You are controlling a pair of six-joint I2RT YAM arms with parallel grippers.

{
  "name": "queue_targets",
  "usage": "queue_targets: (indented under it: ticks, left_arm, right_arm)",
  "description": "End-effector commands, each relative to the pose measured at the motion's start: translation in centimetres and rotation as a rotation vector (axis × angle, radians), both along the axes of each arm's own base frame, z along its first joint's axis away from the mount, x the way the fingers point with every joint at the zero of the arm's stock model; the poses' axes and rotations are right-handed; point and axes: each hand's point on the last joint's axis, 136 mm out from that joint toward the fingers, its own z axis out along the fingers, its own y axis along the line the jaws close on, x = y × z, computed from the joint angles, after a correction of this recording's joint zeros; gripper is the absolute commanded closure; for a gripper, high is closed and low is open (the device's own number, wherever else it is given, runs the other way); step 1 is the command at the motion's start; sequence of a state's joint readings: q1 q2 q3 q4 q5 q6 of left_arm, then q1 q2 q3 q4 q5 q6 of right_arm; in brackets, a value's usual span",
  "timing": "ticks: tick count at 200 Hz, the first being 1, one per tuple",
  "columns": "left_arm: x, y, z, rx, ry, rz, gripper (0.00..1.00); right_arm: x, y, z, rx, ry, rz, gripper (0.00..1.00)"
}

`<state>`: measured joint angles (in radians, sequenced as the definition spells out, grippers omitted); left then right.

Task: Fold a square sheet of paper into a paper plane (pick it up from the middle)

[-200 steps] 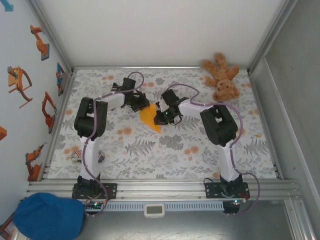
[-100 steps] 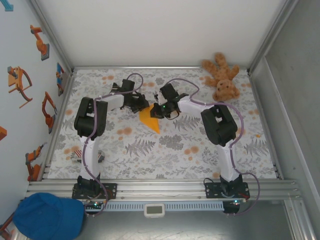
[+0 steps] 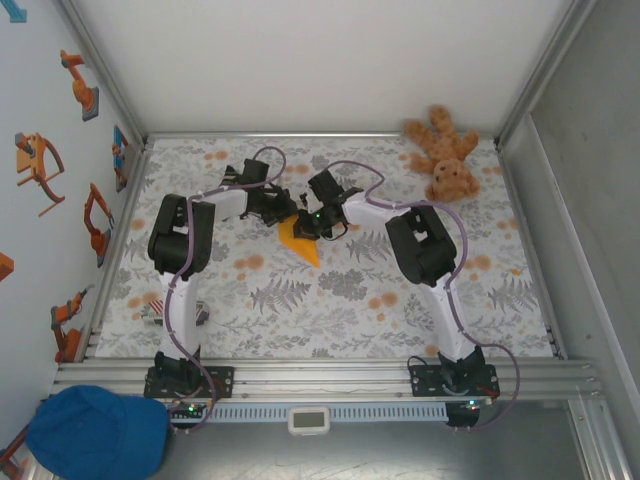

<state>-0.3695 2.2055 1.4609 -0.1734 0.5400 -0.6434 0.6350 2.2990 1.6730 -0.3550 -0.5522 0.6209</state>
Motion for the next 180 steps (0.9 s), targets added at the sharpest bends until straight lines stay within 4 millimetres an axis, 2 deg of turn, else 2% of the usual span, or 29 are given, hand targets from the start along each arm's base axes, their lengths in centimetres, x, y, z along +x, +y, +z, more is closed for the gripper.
queue_targets:
  ticks: [1, 43, 76, 111, 180]
  left_arm:
    - [-3.0, 2.4, -5.4, 0.114, 0.146, 0.024, 0.99]
    - [-3.4, 3.1, -6.0, 0.120, 0.160, 0.027, 1.00]
    - [-3.5, 3.4, -6.5, 0.108, 0.163, 0.028, 1.00]
    - [-3.5, 3.4, -6.5, 0.102, 0.160, 0.027, 1.00]
    - [-2.9, 3.1, -5.7, 0.085, 0.145, 0.026, 1.00]
  right_arm:
    - [-0.4, -0.7, -1.2, -0.048, 0.017, -0.008, 1.00]
    - [-2.6, -1.8, -2.8, -0.054, 0.064, 0.020, 1.00]
    - [-3.8, -1.9, -1.5, 0.010, 0.048, 0.044, 1.00]
    - [-5.1, -2.7, -0.4, 0.031, 0.027, 0.050, 1.00]
    - [-9.0, -6.5, -1.0, -0.022, 0.031, 0.021, 1.00]
